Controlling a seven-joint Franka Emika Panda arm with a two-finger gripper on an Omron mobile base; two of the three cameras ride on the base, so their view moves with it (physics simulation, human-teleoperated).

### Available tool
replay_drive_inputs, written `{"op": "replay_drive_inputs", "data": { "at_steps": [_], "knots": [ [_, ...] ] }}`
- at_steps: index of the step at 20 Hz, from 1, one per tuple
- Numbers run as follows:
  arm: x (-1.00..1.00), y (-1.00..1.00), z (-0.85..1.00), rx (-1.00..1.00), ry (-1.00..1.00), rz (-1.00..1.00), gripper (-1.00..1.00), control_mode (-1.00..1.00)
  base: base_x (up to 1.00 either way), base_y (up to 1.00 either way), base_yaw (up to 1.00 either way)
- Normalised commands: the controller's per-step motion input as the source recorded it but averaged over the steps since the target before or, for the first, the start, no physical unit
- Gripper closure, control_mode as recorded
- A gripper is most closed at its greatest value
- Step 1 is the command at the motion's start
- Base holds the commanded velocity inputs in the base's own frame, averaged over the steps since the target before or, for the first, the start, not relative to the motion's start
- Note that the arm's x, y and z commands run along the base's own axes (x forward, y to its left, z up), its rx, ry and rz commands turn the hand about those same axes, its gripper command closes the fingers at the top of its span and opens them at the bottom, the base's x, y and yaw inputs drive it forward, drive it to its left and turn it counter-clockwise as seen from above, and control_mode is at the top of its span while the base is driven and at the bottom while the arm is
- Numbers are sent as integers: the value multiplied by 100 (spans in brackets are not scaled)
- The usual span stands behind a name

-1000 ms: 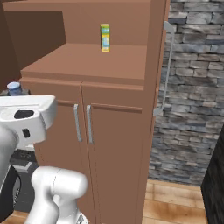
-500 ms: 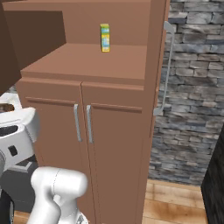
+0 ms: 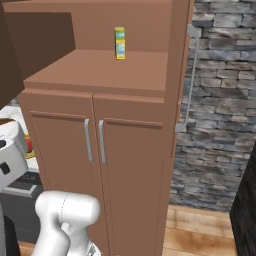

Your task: Pick the steak from the plate and place it on the cutting board. Then pick the condiment bottle from the cabinet and place it next to the cutting board.

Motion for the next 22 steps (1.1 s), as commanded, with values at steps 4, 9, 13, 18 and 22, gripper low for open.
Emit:
{"op": "replay_drive_inputs", "data": {
  "at_steps": [4, 9, 13, 18, 22],
  "knots": [
    [-40, 1, -2, -1, -10, 9, 100, -100, 0, 0, 0],
    [-52, 0, 0, -1, -10, 2, 100, -100, 0, 0, 0],
    [-41, 2, 0, -1, -8, 0, 100, -100, 0, 0, 0],
    [-8, 2, 0, -1, -2, 0, 100, -100, 0, 0, 0],
    [1, 0, 0, 0, 0, 0, 100, -100, 0, 0, 0]
  ]
}}
